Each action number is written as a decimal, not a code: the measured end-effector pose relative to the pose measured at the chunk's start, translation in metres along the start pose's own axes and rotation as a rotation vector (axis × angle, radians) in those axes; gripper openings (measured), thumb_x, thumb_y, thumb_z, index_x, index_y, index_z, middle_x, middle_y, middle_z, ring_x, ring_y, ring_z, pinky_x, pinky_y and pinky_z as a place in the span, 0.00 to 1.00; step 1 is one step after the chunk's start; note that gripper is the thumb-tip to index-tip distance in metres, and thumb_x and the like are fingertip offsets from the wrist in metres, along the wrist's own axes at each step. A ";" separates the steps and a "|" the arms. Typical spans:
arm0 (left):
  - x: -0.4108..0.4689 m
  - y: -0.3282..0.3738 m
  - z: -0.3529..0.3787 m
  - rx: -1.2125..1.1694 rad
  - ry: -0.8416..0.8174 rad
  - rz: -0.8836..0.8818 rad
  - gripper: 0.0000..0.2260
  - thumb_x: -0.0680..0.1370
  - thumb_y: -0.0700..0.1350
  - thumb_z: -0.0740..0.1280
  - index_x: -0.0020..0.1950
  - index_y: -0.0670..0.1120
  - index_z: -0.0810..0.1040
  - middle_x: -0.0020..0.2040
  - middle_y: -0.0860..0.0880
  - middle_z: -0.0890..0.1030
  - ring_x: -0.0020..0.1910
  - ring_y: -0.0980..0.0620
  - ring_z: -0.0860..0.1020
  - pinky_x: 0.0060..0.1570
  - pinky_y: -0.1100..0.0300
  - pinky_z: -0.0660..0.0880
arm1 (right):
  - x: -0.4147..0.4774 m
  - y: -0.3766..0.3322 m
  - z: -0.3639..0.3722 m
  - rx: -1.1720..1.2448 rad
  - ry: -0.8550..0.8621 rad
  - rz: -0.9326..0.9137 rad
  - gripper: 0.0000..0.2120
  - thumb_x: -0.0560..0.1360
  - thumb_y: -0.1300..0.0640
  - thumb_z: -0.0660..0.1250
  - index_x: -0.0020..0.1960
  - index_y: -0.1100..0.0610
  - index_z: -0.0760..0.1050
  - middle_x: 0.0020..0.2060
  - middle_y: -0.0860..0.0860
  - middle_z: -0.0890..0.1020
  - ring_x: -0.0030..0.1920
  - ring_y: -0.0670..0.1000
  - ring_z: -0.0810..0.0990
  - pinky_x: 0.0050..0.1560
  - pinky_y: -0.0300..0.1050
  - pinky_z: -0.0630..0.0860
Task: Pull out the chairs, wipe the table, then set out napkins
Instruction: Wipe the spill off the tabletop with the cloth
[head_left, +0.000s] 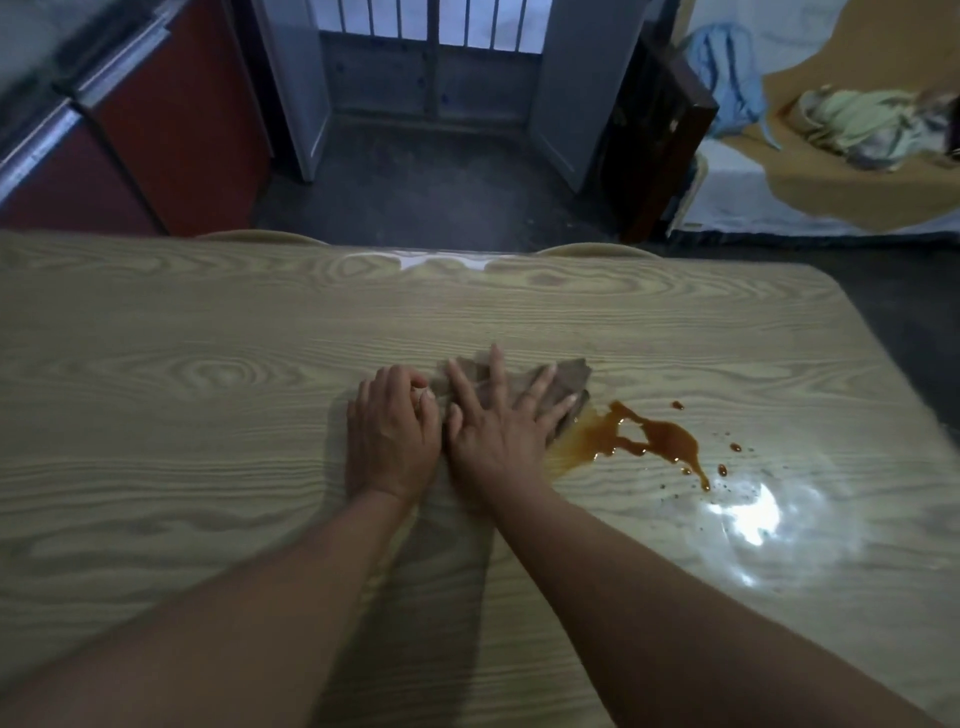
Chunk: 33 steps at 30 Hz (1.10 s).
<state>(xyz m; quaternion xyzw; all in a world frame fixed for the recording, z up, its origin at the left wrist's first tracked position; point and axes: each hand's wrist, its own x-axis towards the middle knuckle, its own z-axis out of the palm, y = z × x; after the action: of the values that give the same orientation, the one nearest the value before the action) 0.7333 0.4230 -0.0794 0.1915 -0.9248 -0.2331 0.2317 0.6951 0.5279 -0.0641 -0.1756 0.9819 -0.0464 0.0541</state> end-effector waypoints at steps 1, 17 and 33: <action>0.000 -0.001 0.000 0.000 -0.001 0.000 0.10 0.74 0.49 0.56 0.46 0.46 0.73 0.46 0.44 0.78 0.48 0.41 0.75 0.48 0.49 0.66 | 0.012 -0.001 -0.001 -0.003 -0.005 -0.018 0.25 0.80 0.40 0.44 0.75 0.35 0.41 0.77 0.50 0.36 0.72 0.74 0.33 0.63 0.79 0.36; -0.003 0.001 -0.002 0.054 -0.005 0.028 0.11 0.73 0.50 0.55 0.46 0.46 0.73 0.46 0.44 0.77 0.47 0.40 0.75 0.50 0.49 0.68 | 0.022 0.052 -0.010 0.041 -0.016 0.440 0.27 0.79 0.39 0.42 0.77 0.38 0.41 0.77 0.56 0.38 0.73 0.72 0.35 0.63 0.80 0.36; -0.004 0.002 -0.002 0.109 -0.016 0.060 0.10 0.73 0.49 0.56 0.46 0.46 0.73 0.46 0.42 0.77 0.48 0.39 0.75 0.47 0.48 0.68 | -0.055 0.072 -0.006 -0.126 -0.109 -0.136 0.28 0.79 0.37 0.44 0.76 0.37 0.38 0.77 0.51 0.36 0.74 0.68 0.34 0.68 0.75 0.37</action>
<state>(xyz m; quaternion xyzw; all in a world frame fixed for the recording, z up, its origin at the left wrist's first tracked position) 0.7369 0.4256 -0.0776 0.1740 -0.9433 -0.1769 0.2205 0.7209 0.6151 -0.0607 -0.2473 0.9642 0.0212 0.0931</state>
